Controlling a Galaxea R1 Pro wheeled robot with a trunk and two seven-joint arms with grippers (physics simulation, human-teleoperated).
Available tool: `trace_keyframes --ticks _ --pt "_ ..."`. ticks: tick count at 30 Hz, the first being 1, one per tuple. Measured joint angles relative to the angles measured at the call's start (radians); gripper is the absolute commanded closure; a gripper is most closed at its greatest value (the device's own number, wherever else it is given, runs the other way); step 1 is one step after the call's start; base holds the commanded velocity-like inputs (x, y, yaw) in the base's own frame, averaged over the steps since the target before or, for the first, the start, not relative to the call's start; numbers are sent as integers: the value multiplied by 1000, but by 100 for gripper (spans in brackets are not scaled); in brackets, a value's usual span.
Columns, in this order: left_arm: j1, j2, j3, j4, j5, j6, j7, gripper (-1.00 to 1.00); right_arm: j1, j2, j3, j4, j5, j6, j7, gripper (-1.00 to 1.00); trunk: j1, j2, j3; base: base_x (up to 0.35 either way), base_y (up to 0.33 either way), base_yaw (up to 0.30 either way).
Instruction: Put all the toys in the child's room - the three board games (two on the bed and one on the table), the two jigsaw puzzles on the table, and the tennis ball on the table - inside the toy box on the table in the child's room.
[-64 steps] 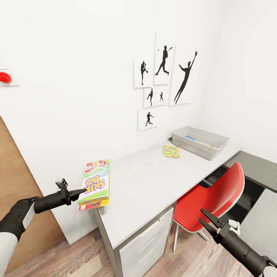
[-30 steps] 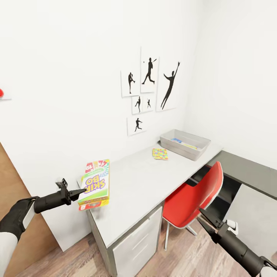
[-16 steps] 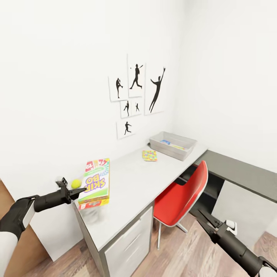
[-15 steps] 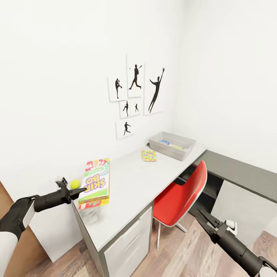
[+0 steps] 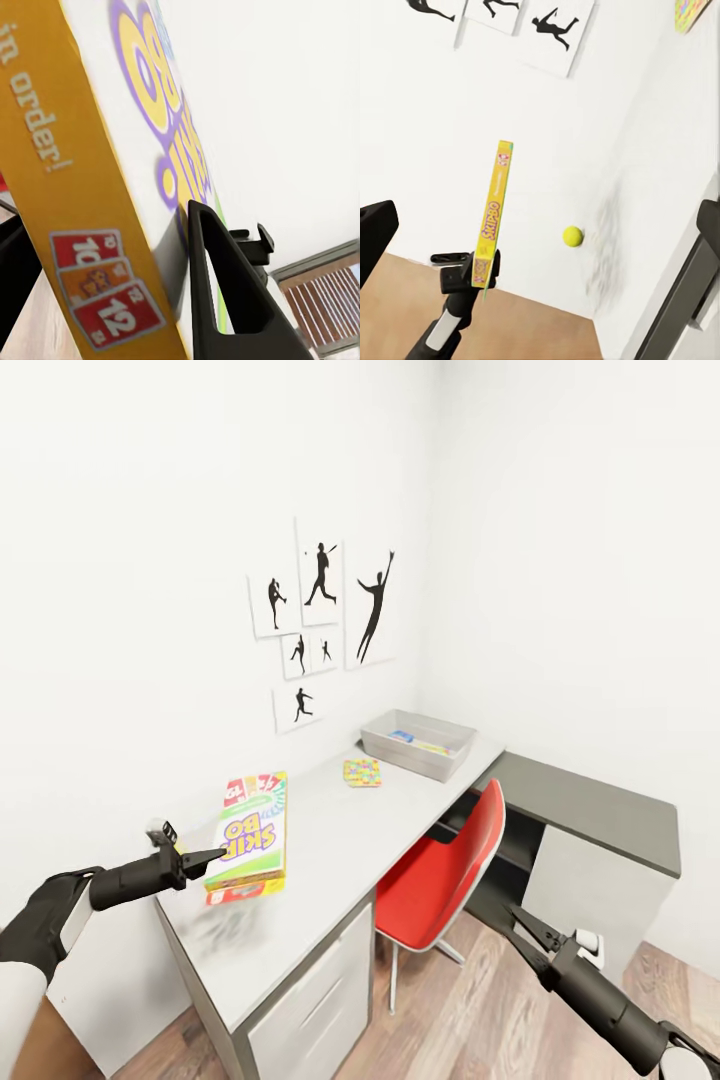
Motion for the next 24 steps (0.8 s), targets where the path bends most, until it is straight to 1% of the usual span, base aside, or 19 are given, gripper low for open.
trace_keyframes --ticks 12,17,24 --pt "0 -2 -3 0 -1 0 2 100 0 -1 -1 1 0 0 -1 -100 -46 84 54 0 0 -183" --pt "0 -1 -15 0 -1 0 2 100 0 0 -1 0 -1 0 -1 -100 -65 119 76 0 0 -177" --pt "0 -1 -18 -1 -1 0 2 100 0 0 -1 1 -1 0 -1 -100 -92 168 108 0 0 -159"
